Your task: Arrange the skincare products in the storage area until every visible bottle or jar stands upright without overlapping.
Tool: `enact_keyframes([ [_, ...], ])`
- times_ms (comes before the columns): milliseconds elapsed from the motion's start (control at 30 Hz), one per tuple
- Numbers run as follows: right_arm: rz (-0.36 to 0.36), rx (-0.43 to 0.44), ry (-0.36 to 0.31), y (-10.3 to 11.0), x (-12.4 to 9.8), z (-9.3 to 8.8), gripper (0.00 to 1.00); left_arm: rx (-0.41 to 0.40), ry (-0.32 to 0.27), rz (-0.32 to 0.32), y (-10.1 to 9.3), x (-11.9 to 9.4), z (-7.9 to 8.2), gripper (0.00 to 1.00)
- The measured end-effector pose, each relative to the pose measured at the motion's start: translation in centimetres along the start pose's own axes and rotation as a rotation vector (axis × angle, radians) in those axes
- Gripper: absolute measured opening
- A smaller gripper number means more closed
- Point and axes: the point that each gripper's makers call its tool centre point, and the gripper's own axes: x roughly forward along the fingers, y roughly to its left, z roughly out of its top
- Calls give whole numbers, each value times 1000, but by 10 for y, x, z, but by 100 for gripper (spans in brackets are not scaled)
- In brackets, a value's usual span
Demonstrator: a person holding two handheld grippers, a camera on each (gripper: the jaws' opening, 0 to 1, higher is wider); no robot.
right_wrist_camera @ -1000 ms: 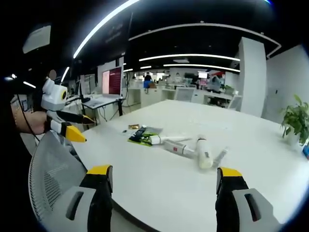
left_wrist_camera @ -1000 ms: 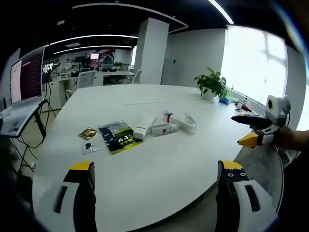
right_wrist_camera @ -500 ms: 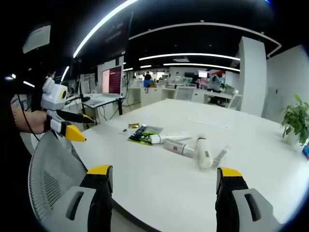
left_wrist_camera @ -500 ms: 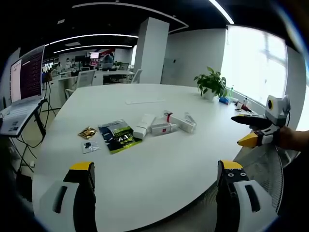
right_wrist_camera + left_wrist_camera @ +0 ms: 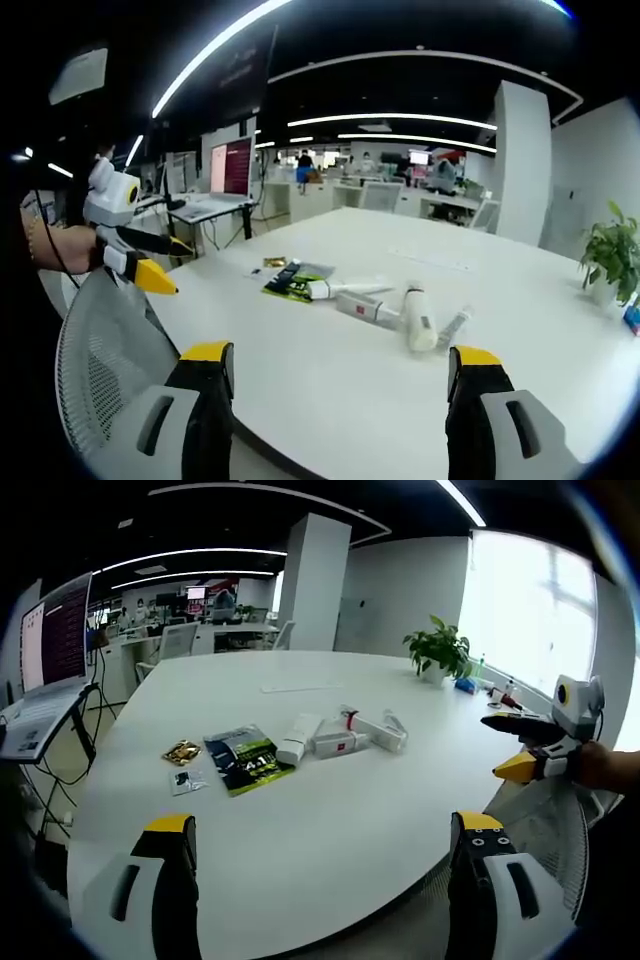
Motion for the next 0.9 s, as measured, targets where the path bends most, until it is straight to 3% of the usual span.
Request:
enact_keyframes([
  [367,-2,-13,1,1,0,-1,90,-28,44,13,6,1,-5,98],
  [600,-6,-27,15,1,1,-1,90,23,60,19,5,4,-9,98],
  [900,5,-40,32,4,3,-1,89,18,56,30,7,4,-8,97],
])
